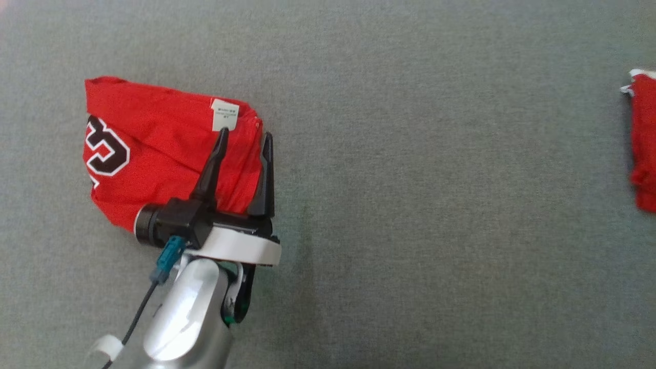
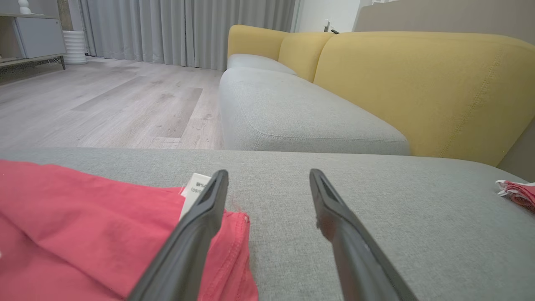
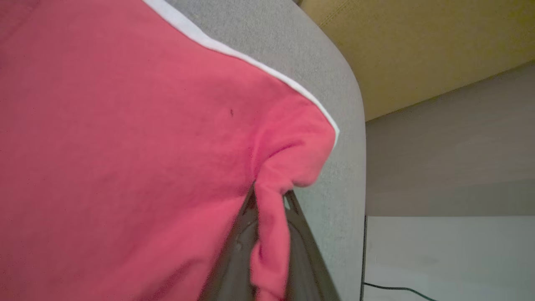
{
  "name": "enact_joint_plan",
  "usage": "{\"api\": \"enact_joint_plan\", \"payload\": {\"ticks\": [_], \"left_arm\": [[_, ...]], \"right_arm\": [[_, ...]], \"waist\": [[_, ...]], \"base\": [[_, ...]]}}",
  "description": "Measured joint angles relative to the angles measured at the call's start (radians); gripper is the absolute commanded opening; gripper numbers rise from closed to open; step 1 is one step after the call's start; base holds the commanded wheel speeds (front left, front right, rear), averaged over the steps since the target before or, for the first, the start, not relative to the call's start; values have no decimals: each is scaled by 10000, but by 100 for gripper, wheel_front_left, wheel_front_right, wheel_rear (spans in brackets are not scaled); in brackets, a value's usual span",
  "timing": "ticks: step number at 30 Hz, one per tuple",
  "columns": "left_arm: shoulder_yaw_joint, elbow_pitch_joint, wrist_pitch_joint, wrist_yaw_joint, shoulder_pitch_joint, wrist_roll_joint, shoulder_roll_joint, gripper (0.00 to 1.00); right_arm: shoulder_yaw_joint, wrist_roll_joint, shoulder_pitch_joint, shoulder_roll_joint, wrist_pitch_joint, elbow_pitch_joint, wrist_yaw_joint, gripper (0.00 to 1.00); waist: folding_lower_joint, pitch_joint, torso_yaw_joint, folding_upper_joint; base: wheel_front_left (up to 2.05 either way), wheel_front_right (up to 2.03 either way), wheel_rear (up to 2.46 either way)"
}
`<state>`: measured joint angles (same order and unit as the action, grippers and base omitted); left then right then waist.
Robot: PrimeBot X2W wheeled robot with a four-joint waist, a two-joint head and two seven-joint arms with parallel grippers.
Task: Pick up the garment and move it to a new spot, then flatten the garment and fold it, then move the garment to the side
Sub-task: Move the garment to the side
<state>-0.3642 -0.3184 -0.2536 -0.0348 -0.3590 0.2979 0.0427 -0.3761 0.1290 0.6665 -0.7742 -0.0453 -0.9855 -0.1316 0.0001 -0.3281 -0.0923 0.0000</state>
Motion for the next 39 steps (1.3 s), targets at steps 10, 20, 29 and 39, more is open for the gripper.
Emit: {"api": "enact_joint_plan", "payload": {"ticks": [10, 20, 29, 39], "left_arm": [[-40, 79, 0, 0, -325, 0, -6, 100], [8, -29, 0, -2, -429, 0, -8, 100], [184, -10, 0, 8, 3, 0, -8, 100], [382, 13, 0, 10, 801, -86, -2, 100]], "right_arm": [[717, -1223, 1123, -282, 284, -596, 0, 38], [2464, -2297, 1214, 405, 842, -644, 0, 100], [4679, -2566, 733, 2874, 2201, 1179, 0, 100], [5407, -1093, -1818, 6309, 2757, 5162, 0, 100]], "waist": [[1, -695, -323, 0], [0, -142, -239, 0], [-2, 1132, 67, 0], [-3, 2311, 212, 0]], "base": [[0, 0, 0], [0, 0, 0], [0, 0, 0], [0, 0, 0]]}}
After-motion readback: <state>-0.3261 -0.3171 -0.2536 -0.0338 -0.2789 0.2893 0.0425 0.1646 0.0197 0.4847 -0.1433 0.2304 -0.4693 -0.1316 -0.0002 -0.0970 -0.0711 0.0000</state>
